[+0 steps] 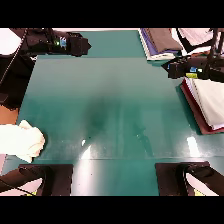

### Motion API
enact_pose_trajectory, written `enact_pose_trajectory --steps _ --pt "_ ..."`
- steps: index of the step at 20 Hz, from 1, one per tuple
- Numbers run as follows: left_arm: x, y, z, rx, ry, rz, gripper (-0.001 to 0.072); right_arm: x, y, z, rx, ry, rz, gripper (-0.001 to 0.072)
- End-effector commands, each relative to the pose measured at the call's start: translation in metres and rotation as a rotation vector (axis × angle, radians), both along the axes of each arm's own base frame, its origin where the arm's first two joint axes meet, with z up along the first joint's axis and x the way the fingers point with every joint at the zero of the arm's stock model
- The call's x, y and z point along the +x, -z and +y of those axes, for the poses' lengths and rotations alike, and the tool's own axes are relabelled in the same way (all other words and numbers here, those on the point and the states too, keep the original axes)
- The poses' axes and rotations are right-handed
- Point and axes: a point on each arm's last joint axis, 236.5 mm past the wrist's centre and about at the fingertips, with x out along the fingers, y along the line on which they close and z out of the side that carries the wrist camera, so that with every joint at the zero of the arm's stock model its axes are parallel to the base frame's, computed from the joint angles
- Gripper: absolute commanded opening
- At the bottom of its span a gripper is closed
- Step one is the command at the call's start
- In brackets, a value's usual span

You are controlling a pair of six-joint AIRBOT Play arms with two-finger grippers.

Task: Fold the shirts.

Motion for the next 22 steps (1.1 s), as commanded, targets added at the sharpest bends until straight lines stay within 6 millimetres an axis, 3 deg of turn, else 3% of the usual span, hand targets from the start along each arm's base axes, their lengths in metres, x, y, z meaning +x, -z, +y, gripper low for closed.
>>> enact_pose_trajectory --steps 1,14,15,18,20,22 --pt "0.001 -0.001 0.0 -0.002 -0.001 -0.002 0.0023 0.0 0.0 0.001 0.001 -0.002 0.0 0.0016" --pt "0.004 -0.01 0.002 -0.033 -0.014 -0.026 0.0022 0.0 0.0 0.0 0.0 -0.001 0.001 0.0016" --pt "0.002 -0.006 0.018 0.008 -0.033 -0.008 0.0022 0.0 0.0 0.001 0.0 -0.002 0.001 0.0016" --pt "-0.02 0.025 0.097 0.167 -0.156 0.143 0.0022 0.0 0.0 0.0 -0.001 -0.002 0.002 0.0016" --pt "-0.046 0.047 0.16 0.264 -0.291 0.208 0.0022 0.0 0.001 0.0 -0.001 -0.002 0.003 0.0016" --pt "-0.082 0.081 0.219 0.376 -0.441 0.294 0.0023 0.0 0.0 0.0 0.0 -0.002 0.002 0.0016"
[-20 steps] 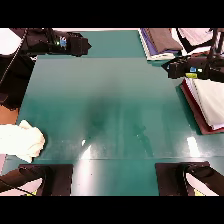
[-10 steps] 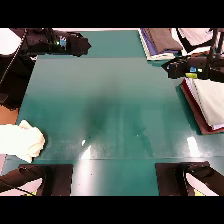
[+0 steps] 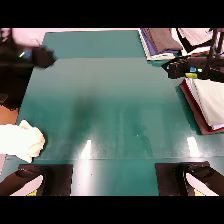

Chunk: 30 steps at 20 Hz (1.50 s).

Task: Fold the shirts.

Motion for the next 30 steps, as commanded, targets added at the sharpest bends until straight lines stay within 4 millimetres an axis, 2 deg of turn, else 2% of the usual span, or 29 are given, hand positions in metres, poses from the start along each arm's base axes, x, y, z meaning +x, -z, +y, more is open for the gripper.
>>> enact_pose_trajectory --steps 1,2,3,4,5,7,9,11,13,14,16,17,18,19,21,23,25,27,28,30 --pt "-0.069 0.066 0.106 0.222 -0.247 0.211 0.0024 0.0 0.0 0.0 0.0 -0.001 0.0 0.0016" --pt "-0.091 0.091 0.127 0.272 -0.295 0.293 0.0026 0.0 0.0 0.0 0.0 -0.001 0.0 0.0016" --pt "-0.113 0.119 0.145 0.313 -0.335 0.384 0.0215 0.0 0.0 0.0 0.0 -0.001 0.001 0.0016" --pt "-0.132 0.146 0.158 0.336 -0.371 0.468 0.0608 0.0 0.0 0.0 0.0 -0.001 0.001 0.0016" --pt "-0.146 0.171 0.166 0.339 -0.401 0.539 0.0697 0.0 0.0 0.0 0.0 -0.001 0.0 0.0016" --pt "-0.173 0.222 0.176 0.347 -0.425 0.676 0.0671 0.0 0.0 0.0 0.0 -0.002 0.001 0.0017" --pt "-0.19 0.261 0.181 0.355 -0.432 0.738 0.067 0.0 0.0 0.0 0.0 -0.001 0.001 0.0016" --pt "-0.199 0.284 0.181 0.361 -0.427 0.764 0.067 0.0 0.0 0.0 0.0 -0.002 0.001 0.0016" --pt "-0.203 0.288 0.18 0.358 -0.432 0.778 0.0652 0.0 0.0 0.001 0.0 -0.002 0.001 0.0016" --pt "-0.204 0.288 0.18 0.359 -0.431 0.784 0.0426 0.0 0.0 0.0 0.0 -0.001 0.001 0.0016" --pt "-0.202 0.283 0.18 0.357 -0.434 0.777 0.0023 0.0 0.0 0.0 0.001 0.0 -0.002 0.0016" --pt "-0.194 0.272 0.181 0.351 -0.439 0.751 0.0022 0.001 -0.001 0.0 0.002 0.001 -0.005 0.0016" --pt "-0.18 0.252 0.182 0.343 -0.446 0.699 0.0021 0.002 -0.003 0.0 0.004 0.004 -0.013 0.0016" --pt "-0.161 0.224 0.181 0.334 -0.45 0.623 0.0021 0.003 -0.008 0.0 0.008 0.006 -0.025 0.0016" --pt "-0.116 0.146 0.165 0.299 -0.415 0.396 0.0021 0.006 -0.031 0.0 0.017 0.006 -0.073 0.0016" --pt "-0.082 0.059 0.124 0.225 -0.317 0.139 0.002 0.01 -0.061 0.002 0.026 0.001 -0.126 0.0016" --pt "-0.072 -0.016 0.073 0.128 -0.181 -0.065 0.0019 0.016 -0.09 0.003 0.036 0.0 -0.182 0.0016" --pt "-0.072 -0.059 0.03 0.057 -0.068 -0.151 0.0019 0.023 -0.114 0.003 0.039 0.003 -0.232 0.0016" --pt "-0.071 -0.07 0.01 0.038 -0.015 -0.168 0.0019 0.026 -0.124 0.004 0.042 0.002 -0.25 0.0016" --pt "-0.066 -0.078 -0.038 0.013 0.104 -0.177 0.0019 0.033 -0.14 0.002 0.042 0.005 -0.274 0.0016"
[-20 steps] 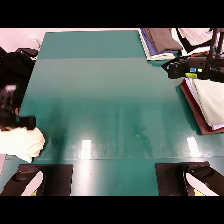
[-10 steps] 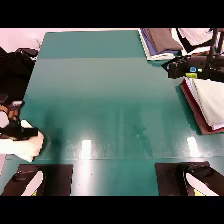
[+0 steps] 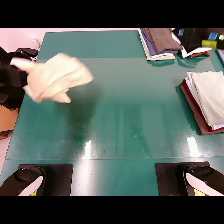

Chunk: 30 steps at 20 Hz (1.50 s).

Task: Fold the shirts.

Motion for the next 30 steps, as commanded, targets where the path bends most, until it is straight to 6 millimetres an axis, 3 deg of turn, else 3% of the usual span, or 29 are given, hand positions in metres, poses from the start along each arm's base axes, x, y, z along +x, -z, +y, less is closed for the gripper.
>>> enact_pose_trajectory --steps 1,4,7,8,9,10,12,16,18,20,24,27,29,30 --pt "0.002 -0.04 -0.089 -0.09 0.221 -0.073 0.0019 0.01 -0.03 -0.004 -0.003 0.007 -0.046 0.0016" --pt "0.017 -0.01 -0.182 -0.089 0.395 -0.039 0.0021 0.018 -0.033 -0.015 -0.031 0.016 -0.015 0.0016" --pt "0.021 0.051 -0.271 -0.08 0.549 0.037 0.0055 0.021 -0.029 -0.024 -0.052 0.026 0.021 0.0016" --pt "0.021 0.07 -0.291 -0.088 0.579 0.068 0.0344 0.021 -0.026 -0.027 -0.055 0.031 0.031 0.0016" --pt "0.024 0.088 -0.305 -0.102 0.585 0.103 0.0588 0.02 -0.023 -0.029 -0.06 0.032 0.043 0.0016" --pt "0.032 0.102 -0.307 -0.092 0.576 0.126 0.0587 0.02 -0.021 -0.032 -0.064 0.036 0.054 0.0016" --pt "0.056 0.125 -0.286 -0.062 0.513 0.179 0.0587 0.019 -0.017 -0.035 -0.07 0.039 0.07 0.0016" --pt "0.104 0.174 -0.191 -0.055 0.272 0.372 0.0587 0.015 -0.011 -0.034 -0.081 0.029 0.097 0.0016" --pt "0.109 0.21 -0.158 -0.087 0.191 0.468 0.0587 0.015 -0.011 -0.034 -0.081 0.028 0.097 0.0016" --pt "0.108 0.251 -0.139 -0.127 0.125 0.533 0.0587 0.015 -0.01 -0.034 -0.082 0.028 0.098 0.0016" --pt "0.099 0.316 -0.149 -0.197 0.118 0.614 0.0588 0.015 -0.01 -0.034 -0.082 0.028 0.099 0.0016" --pt "0.103 0.337 -0.173 -0.29 0.137 0.645 0.0587 0.013 -0.007 -0.033 -0.087 0.024 0.112 0.0016" --pt "0.105 0.346 -0.177 -0.311 0.131 0.654 0.0569 0.013 -0.007 -0.034 -0.088 0.023 0.115 0.0016" --pt "0.106 0.346 -0.177 -0.31 0.129 0.651 0.0373 0.011 -0.004 -0.034 -0.095 0.019 0.129 0.0016"
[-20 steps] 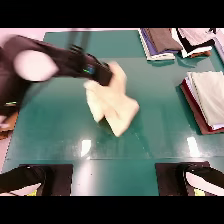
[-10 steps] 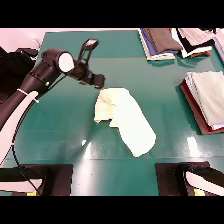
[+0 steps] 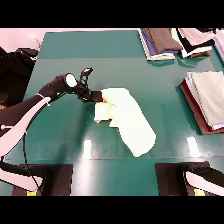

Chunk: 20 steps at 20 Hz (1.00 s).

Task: Fold the shirts.

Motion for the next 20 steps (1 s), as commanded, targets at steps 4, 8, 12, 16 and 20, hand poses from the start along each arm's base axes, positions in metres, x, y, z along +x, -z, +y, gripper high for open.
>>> enact_pose_trajectory --steps 4,8,12,16,20 --pt "0.025 -0.021 0.004 -0.063 -0.031 -0.028 0.0023 -0.018 0.064 -0.025 -0.048 0.022 0.23 0.0016" --pt "0.047 -0.068 0.019 -0.053 0.007 -0.148 0.0022 -0.067 0.199 -0.061 -0.039 0.1 0.613 0.0016" --pt "0.047 -0.075 0.021 -0.038 0.025 -0.172 0.0022 -0.141 0.341 -0.044 0.066 0.103 0.923 0.0509" --pt "0.046 -0.074 0.021 -0.038 0.027 -0.168 0.0023 -0.19 0.403 0.023 0.233 -0.035 1.035 0.0509" --pt "0.044 -0.073 0.021 -0.035 0.033 -0.158 0.0023 -0.19 0.427 0.047 0.159 -0.088 1.035 0.0445"
